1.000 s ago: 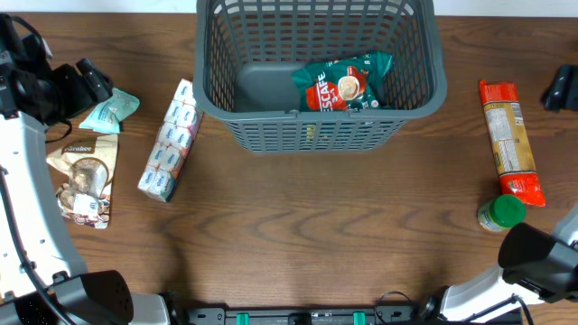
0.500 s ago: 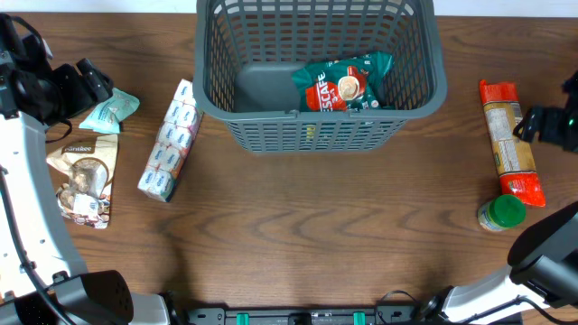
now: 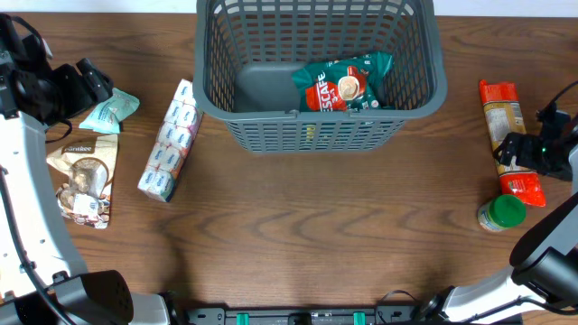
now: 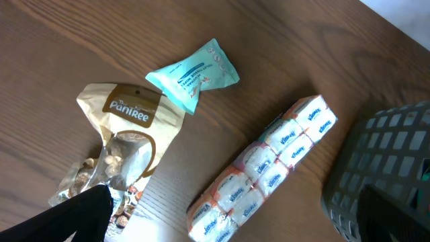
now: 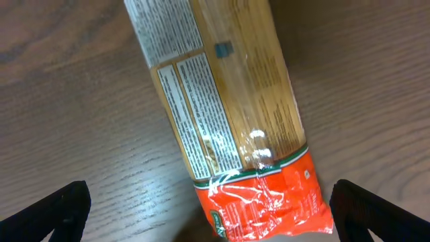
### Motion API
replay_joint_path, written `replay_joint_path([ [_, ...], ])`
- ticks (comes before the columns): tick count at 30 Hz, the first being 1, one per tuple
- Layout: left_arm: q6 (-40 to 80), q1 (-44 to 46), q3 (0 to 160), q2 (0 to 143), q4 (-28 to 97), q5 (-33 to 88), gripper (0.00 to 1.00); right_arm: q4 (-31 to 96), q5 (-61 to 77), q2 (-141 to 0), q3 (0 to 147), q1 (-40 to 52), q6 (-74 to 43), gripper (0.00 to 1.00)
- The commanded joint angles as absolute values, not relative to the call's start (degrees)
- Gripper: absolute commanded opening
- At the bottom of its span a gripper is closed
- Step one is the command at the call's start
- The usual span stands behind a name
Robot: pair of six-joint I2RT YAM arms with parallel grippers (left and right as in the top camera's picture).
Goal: Pack container
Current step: 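Move right gripper to the red-capped spaghetti pack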
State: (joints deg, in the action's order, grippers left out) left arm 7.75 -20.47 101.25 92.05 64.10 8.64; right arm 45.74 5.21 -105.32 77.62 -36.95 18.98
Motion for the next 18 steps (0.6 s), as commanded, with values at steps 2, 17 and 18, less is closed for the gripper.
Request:
replay_joint_path([
  [2, 8.4, -20.6, 101.4, 92.1, 64.2, 8.8, 0.99, 47.9, 5.9, -107.3, 81.6, -36.8, 20.4, 0.99],
  [17, 8.4, -20.6, 101.4, 92.1, 64.2, 8.8, 0.98, 58.5, 5.8, -124.1, 102.8, -33.6, 23.2, 0.99],
  [18, 8.4, -20.6, 101.4, 92.1, 64.2, 8.8, 0.99, 58.0, 5.7, -124.1, 102.8, -33.3, 23.9, 0.99],
])
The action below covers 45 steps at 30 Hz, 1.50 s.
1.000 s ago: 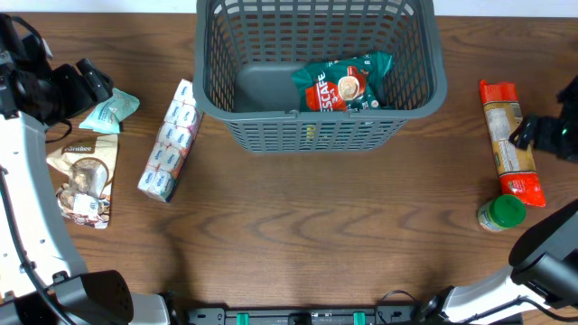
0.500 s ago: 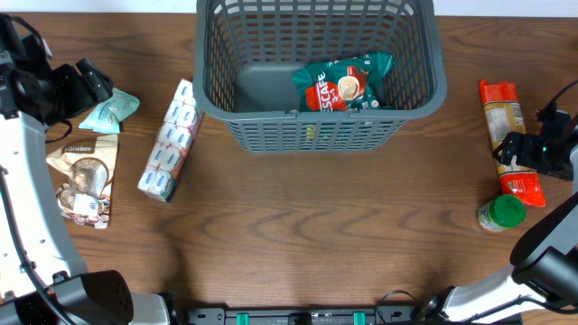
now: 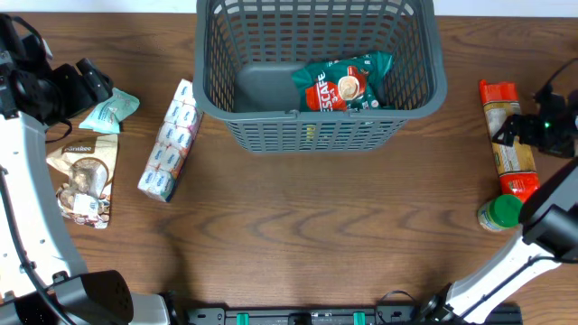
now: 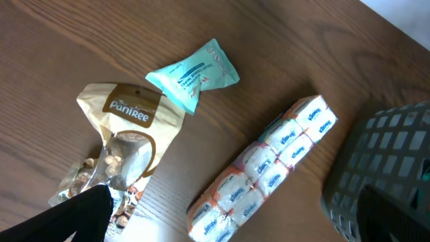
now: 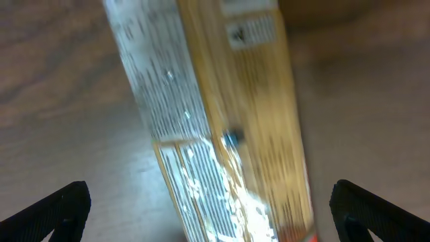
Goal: Pack container
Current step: 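Move right gripper to the red-capped spaghetti pack, then grasp the spaghetti pack with right gripper and lift it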
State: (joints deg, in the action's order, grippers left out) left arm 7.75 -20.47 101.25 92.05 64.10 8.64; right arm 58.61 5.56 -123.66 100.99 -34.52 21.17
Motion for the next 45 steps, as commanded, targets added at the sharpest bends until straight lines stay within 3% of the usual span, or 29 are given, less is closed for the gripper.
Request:
replay_joint_path([
  [1, 8.4, -20.6, 101.4, 92.1, 64.2, 8.8, 0.99, 57.3, 5.1, -124.1, 102.8, -33.0, 24.3, 0.99],
  [28, 8.4, -20.6, 101.4, 92.1, 64.2, 8.8, 0.99, 55.1, 3.5, -135.0, 102.7, -33.3, 27.5, 0.99],
  [29, 8.4, -20.6, 101.4, 92.1, 64.2, 8.8, 0.99, 55.2, 3.5, -135.2, 102.7, -33.3, 27.5, 0.92],
  [30, 8.4, -20.6, 101.4, 92.1, 64.2, 8.8, 0.99, 55.3, 3.5, -135.5, 102.6, -33.3, 27.7, 0.70],
  [31, 8.4, -20.6, 101.4, 92.1, 64.2, 8.8, 0.99, 55.3, 3.7, -135.7, 102.6, -33.3, 27.8, 0.28],
  [33, 8.4, -20.6, 101.4, 92.1, 64.2, 8.8, 0.99, 55.1, 3.9, -135.7, 102.6, -33.3, 27.8, 0.05],
  [34, 8.4, -20.6, 101.4, 92.1, 64.2, 8.8, 0.99, 55.0, 3.9, -135.7, 102.7, -33.3, 27.7, 0.01],
  [40, 8.4, -20.6, 101.4, 92.1, 64.2, 8.8, 0.99, 55.1, 8.0, -135.6, 102.7, -33.3, 27.2, 0.01],
  [45, 8.4, -20.6, 101.4, 92.1, 64.2, 8.8, 0.99, 55.4, 7.9, -135.4, 104.1, -33.3, 19.5, 0.01],
])
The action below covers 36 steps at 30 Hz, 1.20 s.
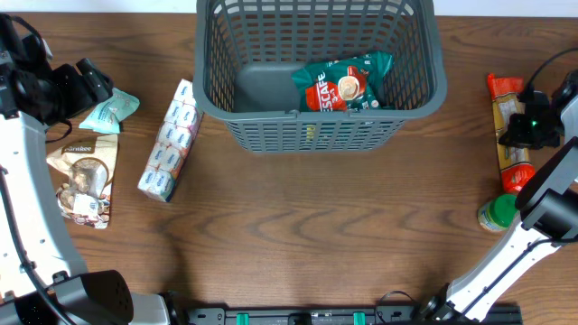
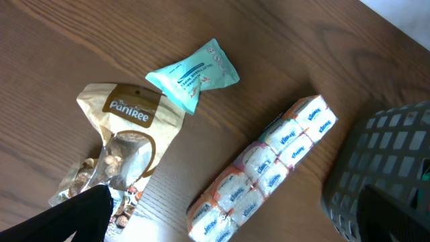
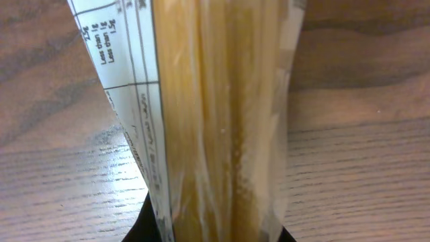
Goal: Pack container
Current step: 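Grasp the spaghetti pack with right gripper and lift it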
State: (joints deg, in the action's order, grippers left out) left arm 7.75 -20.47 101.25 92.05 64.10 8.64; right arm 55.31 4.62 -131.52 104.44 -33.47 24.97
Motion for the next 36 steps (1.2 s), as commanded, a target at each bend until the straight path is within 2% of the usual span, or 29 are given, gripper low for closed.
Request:
replay_joint_path([
  [1, 8.4, -20.6, 101.4, 92.1, 64.2, 8.8, 0.99, 55.6, 8.0, -135.3, 104.6, -33.3, 18.4, 0.01],
  [9, 8.4, -20.6, 101.4, 92.1, 64.2, 8.8, 0.99, 60.4, 8.0, -129.0, 113.7, -32.8, 14.9, 0.01],
  [22, 8.4, -20.6, 101.4, 92.1, 64.2, 8.8, 0.99, 59.7, 11.5, -108.1, 124.4, -28.1, 10.1, 0.01],
  [30, 8.4, -20.6, 101.4, 92.1, 64.2, 8.8, 0.99, 49.8, 11.7, -94.3, 124.5, -15.0, 12.3, 0.01],
  [36, 8.4, -20.6, 101.4, 92.1, 64.2, 8.8, 0.99, 45.0, 17.9, -89.8, 124.5, -4.6, 14.1, 0.01],
])
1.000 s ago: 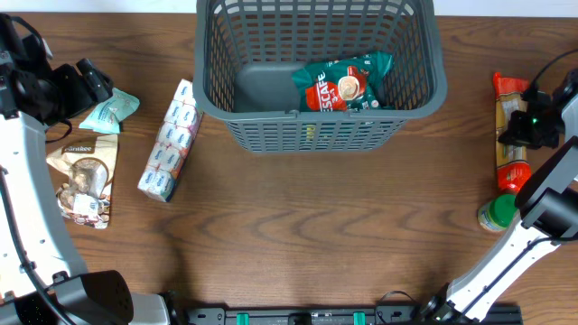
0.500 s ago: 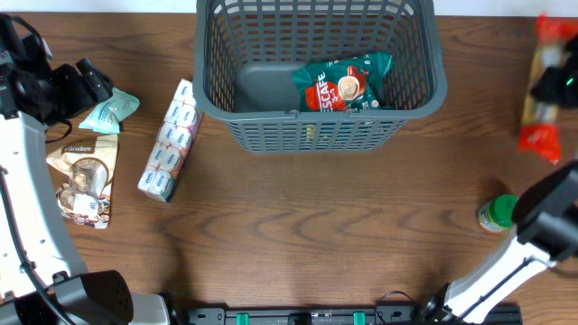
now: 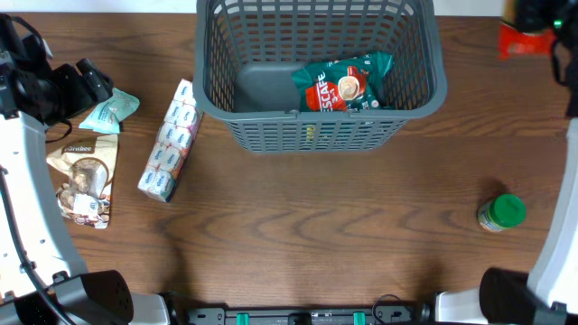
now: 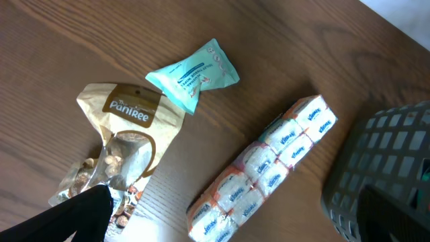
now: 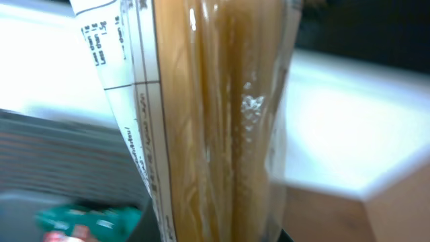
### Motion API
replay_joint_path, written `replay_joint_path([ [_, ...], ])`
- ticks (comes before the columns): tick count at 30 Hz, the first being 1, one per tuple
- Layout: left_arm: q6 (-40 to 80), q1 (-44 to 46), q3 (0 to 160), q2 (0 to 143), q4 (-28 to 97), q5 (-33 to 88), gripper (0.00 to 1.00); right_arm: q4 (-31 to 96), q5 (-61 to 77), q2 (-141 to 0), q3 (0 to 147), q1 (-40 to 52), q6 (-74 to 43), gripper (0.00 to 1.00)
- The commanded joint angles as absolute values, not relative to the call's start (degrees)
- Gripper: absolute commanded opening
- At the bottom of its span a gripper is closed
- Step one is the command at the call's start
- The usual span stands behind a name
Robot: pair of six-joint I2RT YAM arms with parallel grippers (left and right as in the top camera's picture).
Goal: Pack container
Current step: 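Grasp the spaghetti pack with right gripper and lift it, then lower the spaghetti pack into the basket and open right gripper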
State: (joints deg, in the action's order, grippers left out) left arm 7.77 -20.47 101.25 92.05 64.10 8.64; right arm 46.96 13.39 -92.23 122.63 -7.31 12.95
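Observation:
The grey basket (image 3: pixel 316 126) stands at the back centre with a green and red Nescafe packet (image 3: pixel 343 84) inside. My right gripper (image 3: pixel 540 13) is raised at the far right corner, shut on the spaghetti pack (image 5: pixel 215 114), whose red end (image 3: pixel 524 41) shows overhead. In the right wrist view the basket (image 5: pixel 54 144) and the Nescafe packet (image 5: pixel 84 225) lie below to the left. My left gripper (image 4: pixel 235 228) hangs open at the far left, above a tissue pack (image 4: pixel 269 161), a teal packet (image 4: pixel 193 70) and a Pantree bag (image 4: pixel 121 148).
A green-lidded jar (image 3: pixel 501 212) stands on the wooden table (image 3: pixel 307 235) at the right front. The tissue pack (image 3: pixel 170 140) lies just left of the basket. The teal packet (image 3: pixel 113 108) and Pantree bag (image 3: pixel 83 176) lie at the left edge.
My right gripper, shut on the spaghetti pack on the table at the right, is now raised at the far right corner with the pack off the table. The left arm has not moved.
My right gripper was open over the red end of the spaghetti pack lying on the table. Then it was open over the pack's middle. Then it was shut on the pack, turned on its edge. Now the pack hangs in it, right of the basket.

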Motion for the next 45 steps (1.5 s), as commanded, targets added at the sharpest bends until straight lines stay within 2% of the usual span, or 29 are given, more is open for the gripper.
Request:
replay_joint_path([
  [1, 8.4, -20.6, 101.4, 92.1, 64.2, 8.8, 0.99, 44.6, 19.8, -89.8, 124.5, -2.9, 14.5, 0.01],
  [8, 8.4, -20.6, 101.4, 92.1, 64.2, 8.8, 0.99, 46.1, 24.2, -91.5, 124.5, 9.0, 23.0, 0.01],
  [17, 8.4, -20.6, 101.4, 92.1, 64.2, 8.8, 0.99, 58.0, 24.0, -94.7, 124.5, 19.5, 35.9, 0.01],
  [30, 8.4, -20.6, 101.4, 92.1, 64.2, 8.8, 0.99, 71.2, 18.8, -99.2, 124.5, 19.9, 42.6, 0.01],
  [45, 8.4, -20.6, 101.4, 92.1, 64.2, 8.8, 0.99, 72.1, 18.4, -106.0, 124.5, 19.8, 49.8, 0.01],
])
